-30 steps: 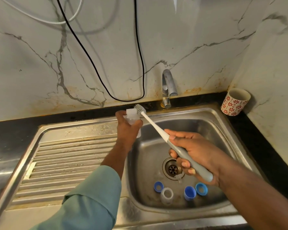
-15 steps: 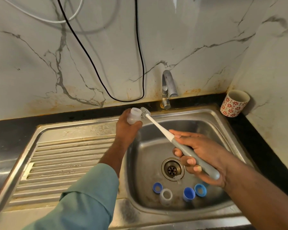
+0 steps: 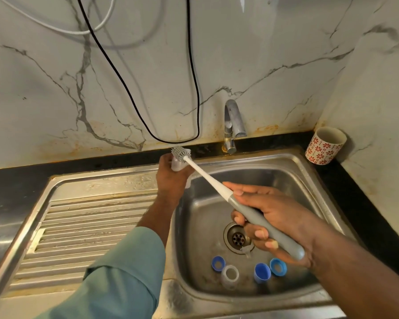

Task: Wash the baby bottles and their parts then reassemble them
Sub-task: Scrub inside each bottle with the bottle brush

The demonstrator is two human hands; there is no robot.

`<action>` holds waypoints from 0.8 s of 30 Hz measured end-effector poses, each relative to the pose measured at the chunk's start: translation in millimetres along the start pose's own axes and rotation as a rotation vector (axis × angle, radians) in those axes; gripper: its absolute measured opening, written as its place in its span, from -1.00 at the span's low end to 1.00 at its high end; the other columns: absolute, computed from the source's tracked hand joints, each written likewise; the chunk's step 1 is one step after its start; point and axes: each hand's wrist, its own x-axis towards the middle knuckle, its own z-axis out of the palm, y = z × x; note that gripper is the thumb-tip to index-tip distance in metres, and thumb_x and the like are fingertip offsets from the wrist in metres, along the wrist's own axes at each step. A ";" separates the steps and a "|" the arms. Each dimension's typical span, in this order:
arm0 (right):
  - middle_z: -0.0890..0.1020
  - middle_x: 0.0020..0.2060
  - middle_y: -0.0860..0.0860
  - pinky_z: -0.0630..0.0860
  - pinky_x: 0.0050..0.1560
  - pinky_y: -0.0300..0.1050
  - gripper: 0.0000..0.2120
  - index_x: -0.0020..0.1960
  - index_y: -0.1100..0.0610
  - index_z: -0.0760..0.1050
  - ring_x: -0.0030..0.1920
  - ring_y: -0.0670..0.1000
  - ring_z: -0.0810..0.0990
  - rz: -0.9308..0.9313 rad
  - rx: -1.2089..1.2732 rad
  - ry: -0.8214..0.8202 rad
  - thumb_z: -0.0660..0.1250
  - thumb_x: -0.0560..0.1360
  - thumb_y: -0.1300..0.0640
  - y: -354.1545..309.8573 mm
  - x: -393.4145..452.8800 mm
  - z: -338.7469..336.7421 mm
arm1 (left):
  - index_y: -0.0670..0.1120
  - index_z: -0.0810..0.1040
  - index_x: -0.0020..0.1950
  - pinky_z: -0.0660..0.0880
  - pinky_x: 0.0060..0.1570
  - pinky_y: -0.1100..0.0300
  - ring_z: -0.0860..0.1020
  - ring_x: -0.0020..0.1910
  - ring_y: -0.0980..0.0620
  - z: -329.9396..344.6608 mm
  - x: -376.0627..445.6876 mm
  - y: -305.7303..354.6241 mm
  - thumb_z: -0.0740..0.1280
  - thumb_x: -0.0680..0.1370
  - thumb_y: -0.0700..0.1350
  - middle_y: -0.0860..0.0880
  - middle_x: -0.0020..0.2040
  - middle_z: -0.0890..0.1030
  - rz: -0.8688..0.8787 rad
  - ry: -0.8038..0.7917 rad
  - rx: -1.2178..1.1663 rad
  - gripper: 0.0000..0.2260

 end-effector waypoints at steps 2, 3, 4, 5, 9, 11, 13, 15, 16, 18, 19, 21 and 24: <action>0.52 -0.36 0.14 0.31 -0.66 -0.28 -0.71 0.22 -0.10 0.57 -0.60 -0.07 0.32 -0.027 -0.056 0.031 0.21 0.62 0.16 1.1 -3.5 -4.5 | -0.05 0.47 0.29 0.51 0.04 0.13 0.55 0.10 -0.02 -6.8 2.5 0.0 0.57 0.40 -0.13 0.03 0.10 0.56 0.006 0.087 -0.002 -0.49; 0.53 -0.37 0.13 0.30 -0.66 -0.27 -0.71 0.22 -0.12 0.57 -0.59 -0.06 0.32 -0.035 -0.098 0.053 0.21 0.61 0.16 2.2 -5.4 -6.6 | -0.06 0.48 0.29 0.49 0.03 0.16 0.55 0.10 -0.03 -10.2 4.6 -0.8 0.57 0.40 -0.13 0.02 0.10 0.57 0.015 0.109 0.006 -0.49; 0.53 -0.37 0.12 0.30 -0.66 -0.27 -0.71 0.22 -0.13 0.56 -0.59 -0.06 0.32 -0.032 -0.138 0.078 0.22 0.61 0.15 3.3 -6.0 -8.2 | -0.05 0.49 0.31 0.48 0.03 0.16 0.56 0.10 -0.03 -12.7 4.9 -0.4 0.57 0.40 -0.12 0.02 0.10 0.58 0.029 0.110 0.033 -0.48; 0.53 -0.37 0.12 0.30 -0.66 -0.27 -0.71 0.24 -0.13 0.55 -0.58 -0.06 0.32 -0.026 -0.168 0.098 0.22 0.61 0.15 4.0 -4.9 -9.6 | -0.04 0.49 0.33 0.50 0.06 0.13 0.56 0.12 -0.04 -12.6 4.4 -0.2 0.57 0.39 -0.10 0.01 0.12 0.58 0.042 0.093 0.074 -0.46; 0.52 -0.38 0.12 0.31 -0.66 -0.27 -0.68 0.30 -0.10 0.51 -0.58 -0.06 0.34 -0.014 -0.210 0.164 0.22 0.62 0.16 5.0 3.2 -9.0 | 0.02 0.48 0.39 0.51 0.18 0.01 0.53 0.17 -0.03 -10.0 0.8 5.5 0.57 0.40 -0.05 0.01 0.22 0.58 0.129 0.013 0.262 -0.41; 0.53 -0.40 0.10 0.33 -0.63 -0.26 -0.67 0.31 -0.14 0.49 -0.58 -0.06 0.36 -0.029 -0.280 0.167 0.22 0.62 0.15 6.1 0.8 -7.1 | 0.02 0.47 0.39 0.51 0.16 0.01 0.53 0.18 -0.04 -15.2 4.5 8.4 0.55 0.40 -0.07 -0.01 0.24 0.58 0.195 -0.016 0.373 -0.42; 0.55 -0.40 0.06 0.38 -0.58 -0.19 -0.67 0.30 -0.23 0.45 -0.56 -0.06 0.39 -0.059 -0.450 0.168 0.22 0.63 0.11 10.2 -3.8 -6.5 | 0.04 0.46 0.38 0.52 0.15 -0.01 0.53 0.18 -0.07 -20.6 8.8 13.8 0.54 0.39 -0.09 -0.03 0.23 0.58 0.223 -0.018 0.453 -0.42; 0.60 -0.32 0.01 0.45 -0.49 -0.12 -0.67 0.32 -0.28 0.38 -0.52 -0.08 0.41 -0.116 -0.718 0.205 0.20 0.63 0.06 18.8 -6.1 -8.7 | 0.06 0.45 0.36 0.52 0.16 -0.06 0.52 0.18 -0.09 -23.7 10.0 19.4 0.54 0.38 -0.10 -0.04 0.23 0.57 0.248 -0.041 0.529 -0.42; 0.62 -0.23 -0.03 0.49 -0.42 -0.10 -0.66 0.36 -0.27 0.35 -0.49 -0.11 0.42 -0.167 -0.921 0.228 0.17 0.64 0.03 24.5 -5.5 -12.0 | 0.07 0.44 0.35 0.52 0.16 -0.10 0.52 0.18 -0.10 -24.2 10.4 21.8 0.53 0.38 -0.10 -0.04 0.22 0.57 0.267 -0.058 0.572 -0.43; 0.59 -0.12 -0.08 0.57 -0.23 -0.08 -0.58 0.49 -0.26 0.15 -0.36 -0.12 0.48 -0.248 -1.366 0.257 0.08 0.66 -0.03 36.3 -4.0 -18.5 | 0.08 0.44 0.34 0.52 0.14 -0.14 0.52 0.17 -0.11 -25.3 11.1 24.8 0.53 0.37 -0.09 -0.04 0.19 0.58 0.288 -0.074 0.632 -0.43; 0.53 -0.13 -0.10 0.58 -0.13 -0.08 -0.53 0.54 -0.25 0.01 -0.28 -0.11 0.51 -0.271 -1.495 0.273 0.02 0.67 -0.04 40.8 -4.4 -19.5 | 0.09 0.43 0.33 0.52 0.14 -0.15 0.52 0.16 -0.12 -25.7 11.4 25.2 0.53 0.36 -0.10 -0.04 0.19 0.59 0.280 -0.069 0.634 -0.43; 0.42 -0.12 -0.13 0.57 -0.04 -0.08 -0.48 0.56 -0.22 -0.19 -0.18 -0.09 0.51 -0.282 -1.617 0.299 -0.05 0.68 -0.05 44.8 -4.2 -19.9 | 0.07 0.44 0.33 0.52 0.14 -0.14 0.53 0.16 -0.12 -25.8 10.8 24.3 0.54 0.36 -0.11 -0.05 0.19 0.58 0.249 -0.066 0.612 -0.42; 0.36 -0.11 -0.12 0.59 -0.02 -0.06 -0.46 0.55 -0.19 -0.26 -0.11 -0.07 0.54 -0.243 -1.682 0.302 -0.05 0.68 -0.03 47.7 -1.7 -22.3 | 0.02 0.45 0.36 0.52 0.16 -0.06 0.53 0.16 -0.11 -25.0 6.5 19.3 0.55 0.37 -0.13 -0.06 0.22 0.57 0.210 -0.083 0.541 -0.41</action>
